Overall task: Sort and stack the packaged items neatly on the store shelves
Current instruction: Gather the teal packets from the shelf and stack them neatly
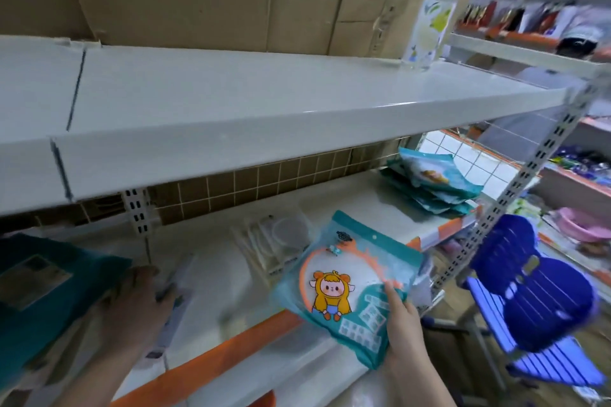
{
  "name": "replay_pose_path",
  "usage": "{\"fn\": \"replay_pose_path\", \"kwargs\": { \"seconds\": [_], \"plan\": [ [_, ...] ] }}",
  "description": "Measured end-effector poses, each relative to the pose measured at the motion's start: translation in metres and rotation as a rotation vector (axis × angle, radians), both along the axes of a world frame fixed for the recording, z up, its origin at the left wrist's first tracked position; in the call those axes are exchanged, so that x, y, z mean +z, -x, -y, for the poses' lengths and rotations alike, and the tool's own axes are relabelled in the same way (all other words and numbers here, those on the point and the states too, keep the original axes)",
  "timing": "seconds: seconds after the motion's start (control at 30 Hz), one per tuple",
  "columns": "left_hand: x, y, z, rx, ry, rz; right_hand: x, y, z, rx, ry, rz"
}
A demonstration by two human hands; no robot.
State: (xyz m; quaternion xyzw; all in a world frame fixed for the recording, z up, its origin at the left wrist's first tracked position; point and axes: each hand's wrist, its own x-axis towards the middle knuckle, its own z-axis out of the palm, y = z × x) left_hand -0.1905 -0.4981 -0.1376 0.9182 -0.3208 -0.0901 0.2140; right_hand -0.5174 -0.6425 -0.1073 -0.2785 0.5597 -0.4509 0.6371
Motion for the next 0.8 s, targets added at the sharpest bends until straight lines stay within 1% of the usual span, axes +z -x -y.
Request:
{"fn": "replay_pose_path", "kwargs": {
  "seconds": [0.1,0.23,0.33,0.47,0.57,0.6,0.67,0.73,0.8],
  "plan": [
    [-0.004,0.002,0.012,-0.004,-0.012,0.095,0.006,0.015,0.037,-0.076,0.046,-0.01],
    [0.007,0.03,0.04,0.005,0.059,0.049,0.013,0.04,0.094,-0.133,0.058,0.027],
    [0.012,0.056,0.072,-0.029,0.107,0.03,0.018,0.057,0.143,-0.134,0.106,0.036],
    [0.011,0.101,0.118,0.008,0.112,0.026,0.033,0.084,0.214,-0.107,0.181,0.102],
    [0.0,0.14,0.143,0.025,0.103,0.081,0.045,0.106,0.273,-0.08,0.237,0.054],
    [-0.005,0.151,0.148,0.049,0.099,0.109,0.052,0.113,0.288,-0.075,0.252,0.014],
    [-0.016,0.167,0.155,0.124,0.107,0.109,0.061,0.124,0.324,-0.088,0.244,-0.048],
    [-0.029,0.177,0.154,0.209,0.087,0.114,0.068,0.13,0.359,-0.124,0.211,-0.022],
    [-0.035,0.187,0.153,0.25,0.055,0.125,0.068,0.132,0.392,-0.138,0.195,-0.006]
  ]
}}
